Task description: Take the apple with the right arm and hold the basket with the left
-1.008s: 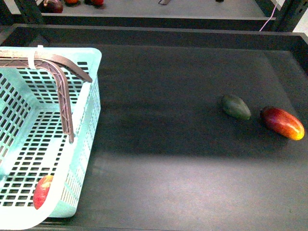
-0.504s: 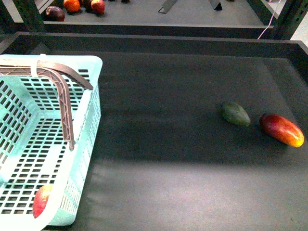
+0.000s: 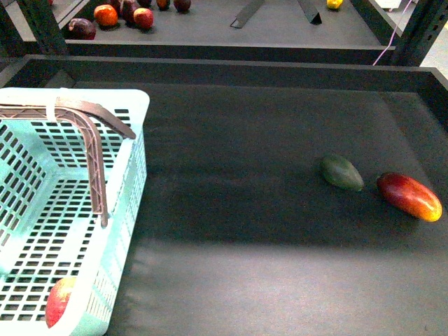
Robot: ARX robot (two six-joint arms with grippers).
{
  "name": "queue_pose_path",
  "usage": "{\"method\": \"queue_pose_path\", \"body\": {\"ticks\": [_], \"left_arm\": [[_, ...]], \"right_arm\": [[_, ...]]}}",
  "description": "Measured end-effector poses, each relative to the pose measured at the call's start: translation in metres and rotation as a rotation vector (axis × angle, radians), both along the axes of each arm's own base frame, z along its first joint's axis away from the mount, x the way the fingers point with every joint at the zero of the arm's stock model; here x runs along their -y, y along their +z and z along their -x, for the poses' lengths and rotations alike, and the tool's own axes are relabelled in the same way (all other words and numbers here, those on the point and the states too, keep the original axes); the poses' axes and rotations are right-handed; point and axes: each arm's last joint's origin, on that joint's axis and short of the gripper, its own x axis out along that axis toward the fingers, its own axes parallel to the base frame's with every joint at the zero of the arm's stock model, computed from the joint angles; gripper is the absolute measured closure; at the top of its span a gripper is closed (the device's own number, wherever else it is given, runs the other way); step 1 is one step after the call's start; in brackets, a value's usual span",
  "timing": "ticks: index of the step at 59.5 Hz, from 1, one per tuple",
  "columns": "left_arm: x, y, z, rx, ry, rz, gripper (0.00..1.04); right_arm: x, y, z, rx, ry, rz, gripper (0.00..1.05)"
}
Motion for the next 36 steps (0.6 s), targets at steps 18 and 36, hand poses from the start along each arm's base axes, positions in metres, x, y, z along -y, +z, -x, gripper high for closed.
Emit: {"method": "queue_pose_path", "body": {"ticks": [18,36], "left_arm": [[0.0,-0.014,0.039,0.005,0.0,-0.029,1.02],[0.0,-0.028,0.063,0.013,0.0,-0.031,1.02]], "right_arm": [[0.0,0.0,0.0,0.0,0.0,0.0,0.09],[0.0,0.0,0.0,0.0,0.0,0.0,0.09]]}}
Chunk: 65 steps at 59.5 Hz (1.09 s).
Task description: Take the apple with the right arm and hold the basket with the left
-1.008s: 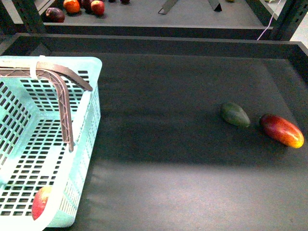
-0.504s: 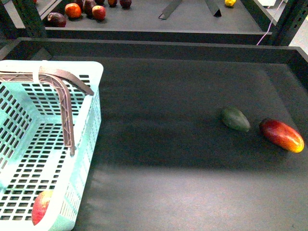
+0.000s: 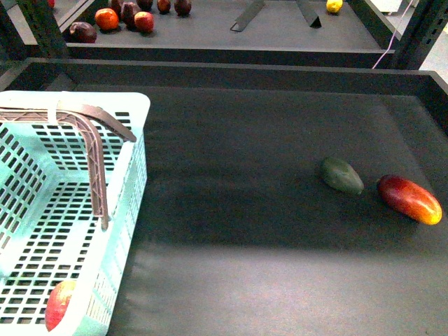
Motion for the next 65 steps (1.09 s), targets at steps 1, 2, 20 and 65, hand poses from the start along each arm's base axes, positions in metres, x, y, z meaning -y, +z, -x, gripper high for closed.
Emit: {"method": "queue_pose_path", "body": {"ticks": [1,2,20,65], "left_arm": [[0.0,-0.002,0.002,-0.009,0.0,0.0,1.02],[0.0,-0.003,0.003,-0.013,0.0,0.0,1.02],[0.0,0.005,0.02,0.014,0.0,-0.002,1.02],[0.0,0.002,0.041,-0.005,0.0,-0.002,1.02]], "right_arm": [[0.0,0.0,0.0,0.0,0.0,0.0,0.09],[0.0,0.0,0.0,0.0,0.0,0.0,0.09],[0.0,0.0,0.0,0.0,0.0,0.0,0.09],[0.0,0.0,0.0,0.0,0.0,0.0,0.09]]}}
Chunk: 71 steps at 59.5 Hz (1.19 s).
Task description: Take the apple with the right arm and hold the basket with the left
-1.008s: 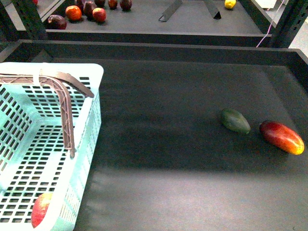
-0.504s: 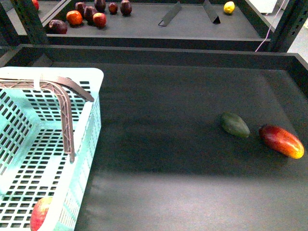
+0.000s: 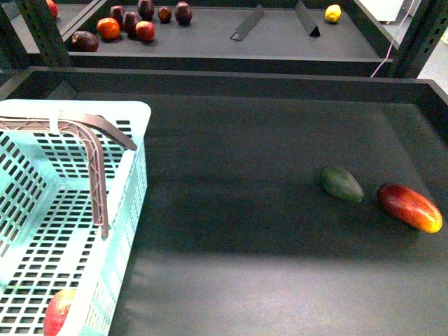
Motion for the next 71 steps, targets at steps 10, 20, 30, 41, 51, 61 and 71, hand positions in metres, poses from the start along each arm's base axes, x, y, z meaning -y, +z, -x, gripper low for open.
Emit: {"method": "queue_pose_path", "body": {"ticks": [10,20,30,41,51,61,71], "left_arm": [[0.0,-0.0002,0.0075,0.016,0.0,0.0,1.02],[0.0,-0.0002,0.0076,0.017,0.0,0.0,1.02],[0.0,-0.0002,0.0076,0.017,0.0,0.0,1.02],[0.0,-0.0002,0.0076,0.017,0.0,0.0,0.74],[0.0,-0.0002,0.0076,0.017,0.0,0.0,0.44],[0.0,-0.0002,0.0076,0.017,0.0,0.0,0.07],[0.0,-0.0002,0.0076,0.017,0.0,-0.002,0.07]], "right_arm": [[0.0,0.0,0.0,0.0,0.0,0.0,0.09],[0.0,0.0,0.0,0.0,0.0,0.0,0.09],[0.0,0.0,0.0,0.0,0.0,0.0,0.09],[0.0,0.0,0.0,0.0,0.0,0.0,0.09],[0.0,0.0,0.0,0.0,0.0,0.0,0.09],[0.0,0.0,0.0,0.0,0.0,0.0,0.09],[0.0,0.0,0.0,0.0,0.0,0.0,0.09]]}}
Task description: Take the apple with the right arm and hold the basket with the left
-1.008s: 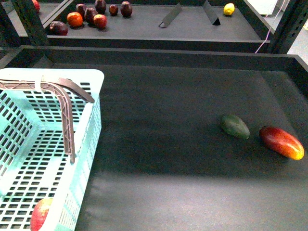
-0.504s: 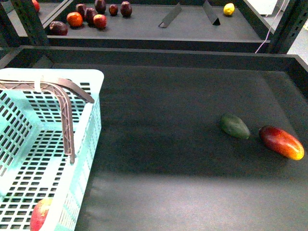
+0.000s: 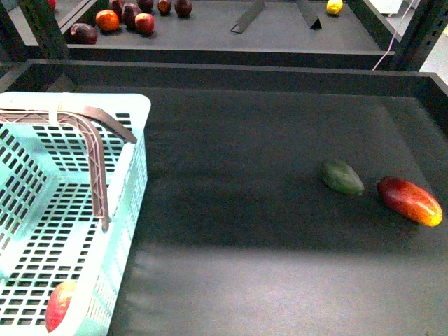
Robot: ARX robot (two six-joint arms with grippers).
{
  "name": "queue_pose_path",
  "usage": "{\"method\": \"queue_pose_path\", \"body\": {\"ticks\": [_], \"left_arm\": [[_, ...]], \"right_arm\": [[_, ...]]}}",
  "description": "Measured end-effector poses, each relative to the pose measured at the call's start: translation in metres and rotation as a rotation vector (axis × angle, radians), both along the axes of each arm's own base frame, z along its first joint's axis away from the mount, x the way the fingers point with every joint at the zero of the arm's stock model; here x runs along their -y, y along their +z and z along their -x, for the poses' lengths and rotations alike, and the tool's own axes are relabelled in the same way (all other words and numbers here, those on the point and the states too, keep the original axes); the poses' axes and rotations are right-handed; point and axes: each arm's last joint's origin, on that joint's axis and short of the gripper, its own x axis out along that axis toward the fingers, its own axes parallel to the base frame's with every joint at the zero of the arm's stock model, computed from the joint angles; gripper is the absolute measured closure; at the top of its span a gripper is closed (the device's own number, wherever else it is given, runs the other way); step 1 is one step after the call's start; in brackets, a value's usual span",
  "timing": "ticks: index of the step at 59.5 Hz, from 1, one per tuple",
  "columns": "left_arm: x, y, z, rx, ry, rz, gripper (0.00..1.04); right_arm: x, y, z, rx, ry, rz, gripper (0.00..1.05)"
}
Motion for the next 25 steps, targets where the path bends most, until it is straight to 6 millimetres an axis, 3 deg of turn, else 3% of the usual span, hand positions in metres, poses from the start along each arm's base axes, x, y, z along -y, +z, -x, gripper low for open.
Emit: {"method": "queue_pose_path", "body": {"ticks": [25], "left_arm": [[0.0,0.0,0.0,0.0,0.0,0.0,0.07]], "right_arm": [[0.0,0.0,0.0,0.0,0.0,0.0,0.09]]}}
